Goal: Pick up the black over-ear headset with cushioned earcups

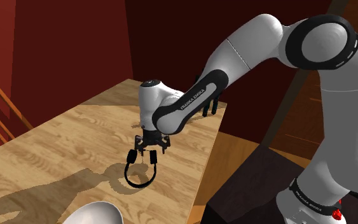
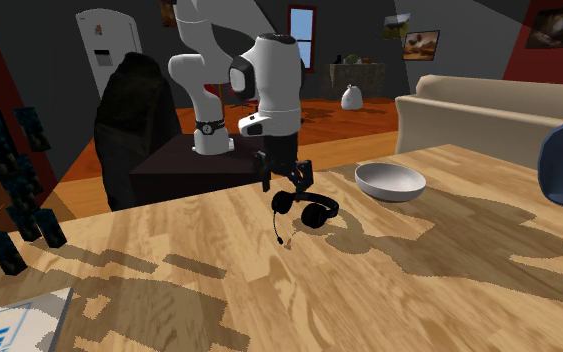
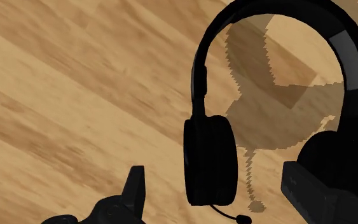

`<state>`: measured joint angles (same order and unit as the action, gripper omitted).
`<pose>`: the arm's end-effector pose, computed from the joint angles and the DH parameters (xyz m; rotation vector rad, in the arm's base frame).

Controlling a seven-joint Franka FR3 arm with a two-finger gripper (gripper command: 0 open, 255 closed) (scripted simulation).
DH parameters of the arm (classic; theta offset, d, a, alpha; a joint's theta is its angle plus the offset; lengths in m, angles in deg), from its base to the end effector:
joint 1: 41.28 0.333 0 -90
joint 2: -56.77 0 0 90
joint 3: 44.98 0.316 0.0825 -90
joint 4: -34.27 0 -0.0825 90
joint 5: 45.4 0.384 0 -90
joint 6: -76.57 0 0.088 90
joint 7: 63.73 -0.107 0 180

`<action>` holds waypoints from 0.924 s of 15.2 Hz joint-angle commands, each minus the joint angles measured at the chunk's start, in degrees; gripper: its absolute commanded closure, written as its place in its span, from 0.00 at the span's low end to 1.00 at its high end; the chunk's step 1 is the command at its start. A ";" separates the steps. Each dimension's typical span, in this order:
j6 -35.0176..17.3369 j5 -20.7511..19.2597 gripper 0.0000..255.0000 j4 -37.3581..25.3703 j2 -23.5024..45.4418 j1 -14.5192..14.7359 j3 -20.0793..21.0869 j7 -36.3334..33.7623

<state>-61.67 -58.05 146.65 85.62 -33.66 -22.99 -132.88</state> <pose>0.5400 0.2958 0.2315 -2.9970 0.8726 0.0476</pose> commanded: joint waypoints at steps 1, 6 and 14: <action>-0.99 -0.48 0.00 0.09 0.92 0.28 -0.34 -0.33; -1.03 -0.47 1.00 0.20 0.85 0.22 -0.34 -0.28; 0.10 0.09 1.00 0.10 -0.23 -0.04 0.08 0.00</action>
<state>-62.03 -58.18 146.80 85.84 -33.63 -23.09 -132.95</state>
